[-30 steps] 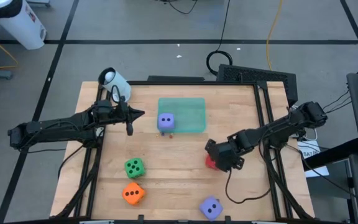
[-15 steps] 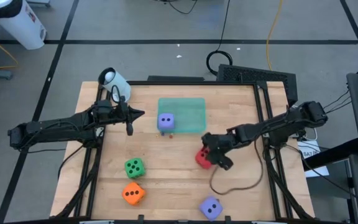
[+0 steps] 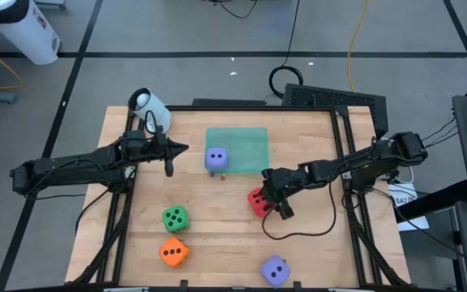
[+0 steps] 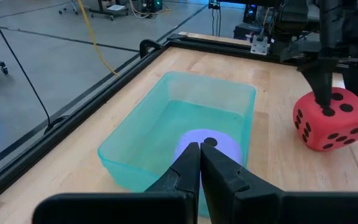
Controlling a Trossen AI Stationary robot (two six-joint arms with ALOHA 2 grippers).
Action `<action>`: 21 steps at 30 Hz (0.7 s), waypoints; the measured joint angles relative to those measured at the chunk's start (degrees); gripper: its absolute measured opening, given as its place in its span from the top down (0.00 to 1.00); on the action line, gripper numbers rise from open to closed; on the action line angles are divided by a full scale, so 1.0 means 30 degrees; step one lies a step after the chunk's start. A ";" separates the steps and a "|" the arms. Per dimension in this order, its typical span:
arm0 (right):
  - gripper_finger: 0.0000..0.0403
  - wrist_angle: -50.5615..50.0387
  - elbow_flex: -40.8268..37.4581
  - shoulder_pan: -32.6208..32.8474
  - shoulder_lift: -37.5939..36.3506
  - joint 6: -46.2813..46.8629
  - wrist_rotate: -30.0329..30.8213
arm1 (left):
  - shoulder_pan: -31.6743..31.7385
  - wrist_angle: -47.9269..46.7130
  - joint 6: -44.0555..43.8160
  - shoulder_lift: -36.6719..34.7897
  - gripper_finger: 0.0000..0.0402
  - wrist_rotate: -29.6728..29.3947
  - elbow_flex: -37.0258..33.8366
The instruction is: Pick & Place Dice
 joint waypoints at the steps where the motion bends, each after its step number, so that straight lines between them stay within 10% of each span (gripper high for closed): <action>1: 0.54 0.0317 -0.0105 0.0007 0.0000 0.0200 -0.0015 | 0.0000 0.0000 -0.0053 0.0000 0.95 0.0000 0.0000; 21: 0.77 0.3254 0.0803 0.0142 -0.2960 0.1814 0.0055 | 0.0000 -0.0459 -0.0042 -0.0007 0.95 0.0033 0.0000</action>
